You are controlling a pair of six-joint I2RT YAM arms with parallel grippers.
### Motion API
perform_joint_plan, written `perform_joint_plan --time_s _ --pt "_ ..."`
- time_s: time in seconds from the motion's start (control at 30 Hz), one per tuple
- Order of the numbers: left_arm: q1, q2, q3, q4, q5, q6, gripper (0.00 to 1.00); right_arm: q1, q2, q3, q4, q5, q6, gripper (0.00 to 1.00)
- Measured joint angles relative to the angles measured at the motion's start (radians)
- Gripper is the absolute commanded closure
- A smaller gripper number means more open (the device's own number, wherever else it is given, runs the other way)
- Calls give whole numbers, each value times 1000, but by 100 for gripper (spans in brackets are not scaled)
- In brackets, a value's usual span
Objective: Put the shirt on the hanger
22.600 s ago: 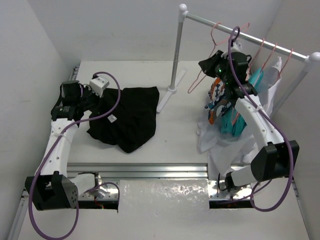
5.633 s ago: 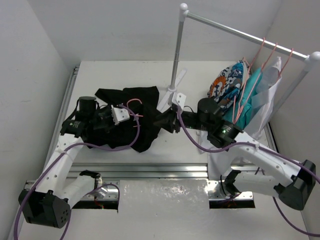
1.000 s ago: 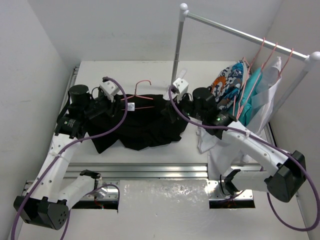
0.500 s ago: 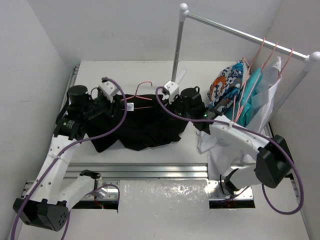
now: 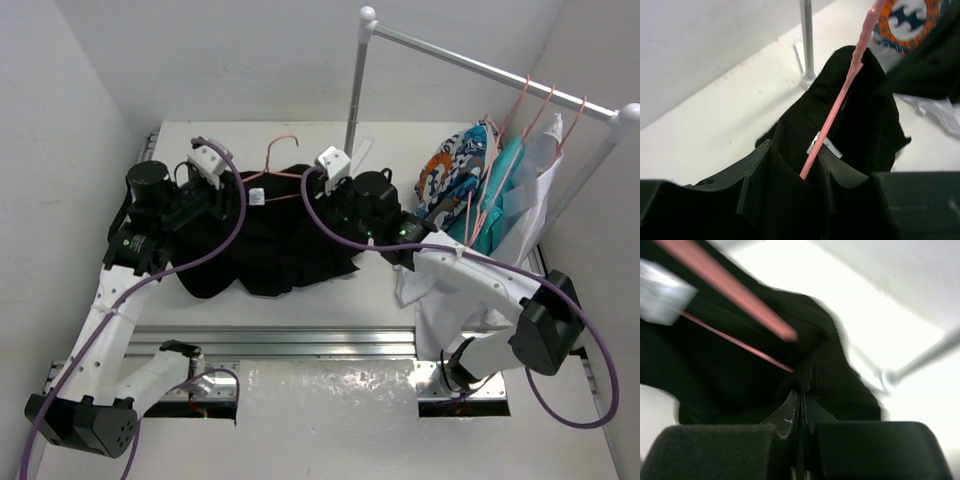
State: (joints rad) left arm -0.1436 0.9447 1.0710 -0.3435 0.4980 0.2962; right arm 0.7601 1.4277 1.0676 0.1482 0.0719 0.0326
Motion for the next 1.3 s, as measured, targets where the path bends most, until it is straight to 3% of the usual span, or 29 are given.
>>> perform_joint_plan --time_s 0.3,0.33,0.37,0.4,0.43,0.47,0.6,0.77,0.97,1.1,1.3 --pt "0 57 92 97 -72 -75 100 137 0 73 121 -26 -55 99" --pt "0 66 103 100 -75 -86 100 137 -6 47 141 -24 -55 88" --pt "0 75 113 103 -74 -97 100 137 -13 21 148 -23 -52 64" --pt "0 85 122 110 -74 -109 100 135 -22 -13 154 -23 -47 39" --pt "0 98 130 121 -72 -125 100 133 -29 -46 153 -24 -53 4" --pt "0 112 138 132 -70 -142 100 134 -34 -71 143 -25 -49 1" --pt "0 184 188 154 -57 -209 100 134 -73 -180 114 -7 -52 1" --pt "-16 295 274 169 -43 -292 100 134 -240 -365 120 54 -3 1" --pt "-123 441 455 161 -58 -349 100 134 -356 -542 122 135 70 1" --pt "-227 496 532 152 -61 -351 100 134 -357 -578 121 154 95 2" --pt "-287 536 628 101 -74 -357 100 134 -394 -589 180 164 143 2"
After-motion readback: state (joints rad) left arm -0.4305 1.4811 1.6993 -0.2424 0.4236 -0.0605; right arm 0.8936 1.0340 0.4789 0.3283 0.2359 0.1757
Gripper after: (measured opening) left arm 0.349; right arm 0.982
